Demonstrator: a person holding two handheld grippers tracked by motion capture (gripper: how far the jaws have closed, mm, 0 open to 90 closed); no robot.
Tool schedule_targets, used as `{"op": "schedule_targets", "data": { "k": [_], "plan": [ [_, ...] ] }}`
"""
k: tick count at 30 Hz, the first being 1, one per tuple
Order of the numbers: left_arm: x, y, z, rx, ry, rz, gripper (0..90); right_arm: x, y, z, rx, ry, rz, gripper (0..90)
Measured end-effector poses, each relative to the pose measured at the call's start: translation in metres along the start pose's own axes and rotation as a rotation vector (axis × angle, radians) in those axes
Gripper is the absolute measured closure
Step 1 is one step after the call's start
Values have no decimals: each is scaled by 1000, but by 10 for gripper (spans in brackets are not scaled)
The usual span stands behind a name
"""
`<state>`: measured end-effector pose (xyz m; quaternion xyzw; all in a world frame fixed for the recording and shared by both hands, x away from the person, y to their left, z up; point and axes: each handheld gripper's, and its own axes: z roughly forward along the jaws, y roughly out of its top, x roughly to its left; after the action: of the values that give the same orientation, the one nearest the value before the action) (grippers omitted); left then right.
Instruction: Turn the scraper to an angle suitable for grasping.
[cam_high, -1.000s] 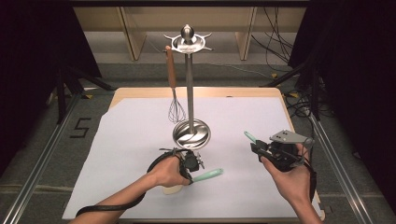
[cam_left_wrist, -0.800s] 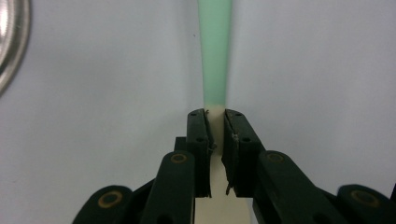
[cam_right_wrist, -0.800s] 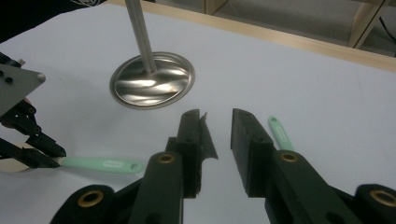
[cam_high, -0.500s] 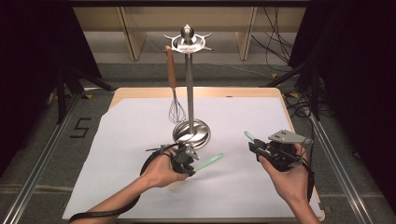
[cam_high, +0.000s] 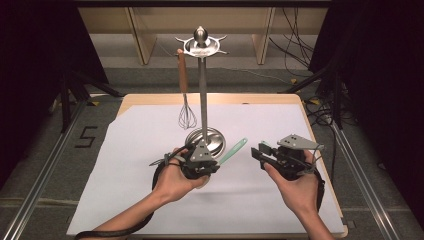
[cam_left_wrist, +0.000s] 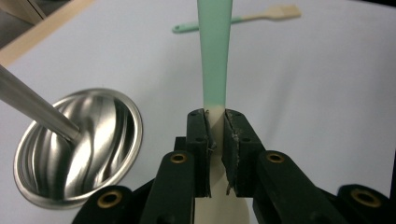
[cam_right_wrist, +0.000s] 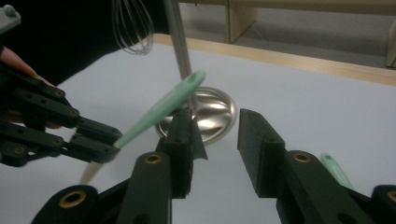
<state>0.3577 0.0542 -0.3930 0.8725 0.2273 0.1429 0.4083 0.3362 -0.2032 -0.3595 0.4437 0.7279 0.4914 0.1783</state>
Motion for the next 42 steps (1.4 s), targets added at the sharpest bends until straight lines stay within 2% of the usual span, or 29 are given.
{"op": "schedule_targets", "data": {
  "k": [1, 2, 3, 4, 8, 9, 10, 12, 14, 15, 17, 18, 19, 20, 22, 23, 24, 25, 27, 28, 29, 31, 33, 34, 38, 40, 41, 42],
  "plan": [
    [-2, 1, 0, -30, -2, -17, 805, 3, 1, 1, -1, 12, 11, 649],
    [-3, 2, -1, -34, 0, -17, 805, 5, 3, 4, -12, 23, -7, 646],
    [-3, 3, -2, -34, 7, -7, 805, 7, 5, 5, -12, 27, 0, 643],
    [-4, 4, -2, -59, 4, -16, 805, 7, 6, 7, -15, 34, -18, 640],
    [-5, 6, -6, -75, 12, -9, 805, 12, 10, 11, -24, 44, -7, 634],
    [-6, 6, -6, -90, 16, -21, 805, 14, 11, 11, -23, 58, 23, 634],
    [-6, 7, -7, -90, 17, -20, 804, 14, 12, 13, -33, 59, 5, 634],
    [-7, 8, -9, -99, 15, -24, 804, 17, 14, 13, -43, 75, 25, 635],
    [-8, 9, -10, -107, 13, -19, 804, 18, 16, 16, -61, 68, -2, 639],
    [-8, 9, -10, -107, 14, -20, 804, 21, 17, 15, -52, 81, 19, 645],
    [-8, 9, -10, -116, 11, -19, 804, 21, 18, 17, -72, 86, -12, 661],
    [-8, 9, -10, -121, 9, -19, 804, 22, 19, 17, -69, 80, -7, 675],
    [-9, 9, -10, -135, 4, -35, 804, 22, 20, 16, -60, 84, -5, 684],
    [-9, 9, -11, -130, 10, -30, 803, 22, 20, 16, -63, 89, 12, 695],
    [-8, 9, -11, -134, 13, -19, 803, 22, 21, 16, -80, 118, 27, 721],
    [-9, 10, -11, -148, 12, -28, 803, 23, 21, 15, -79, 121, 55, 738],
    [-9, 10, -10, -148, 10, -31, 802, 23, 22, 14, -86, 146, 67, 756],
    [-8, 10, -10, -151, 6, -28, 802, 23, 22, 16, -112, 158, 70, 776],
    [-8, 10, -8, -162, -13, 7, 797, 25, 24, 12, -105, 209, 87, 824],
    [-6, 11, -6, -180, -40, 7, 786, 27, 25, 12, -116, 222, 84, 826],
    [-5, 12, -7, -189, -66, 17, 749, 33, 27, 8, -96, 194, 26, 827],
    [-4, 13, -7, -204, -116, 34, 649, 36, 30, 6, -84, 206, -40, 828],
    [-2, 14, -10, -217, -166, 44, 586, 37, 32, 5, -92, 227, -66, 828],
    [-1, 14, -11, -216, -176, 49, 563, 36, 34, 4, -78, 230, -93, 828],
    [6, 13, -16, -241, -245, 19, 541, 32, 36, 2, -56, 300, -154, 827],
    [9, 13, -18, -246, -276, 15, 549, 33, 35, 1, -39, 335, -154, 827],
    [10, 13, -19, -249, -301, 7, 556, 31, 35, 1, -46, 330, -193, 826],
    [10, 13, -19, -249, -324, -1, 560, 31, 34, 1, -42, 357, -187, 826]
  ]
}}
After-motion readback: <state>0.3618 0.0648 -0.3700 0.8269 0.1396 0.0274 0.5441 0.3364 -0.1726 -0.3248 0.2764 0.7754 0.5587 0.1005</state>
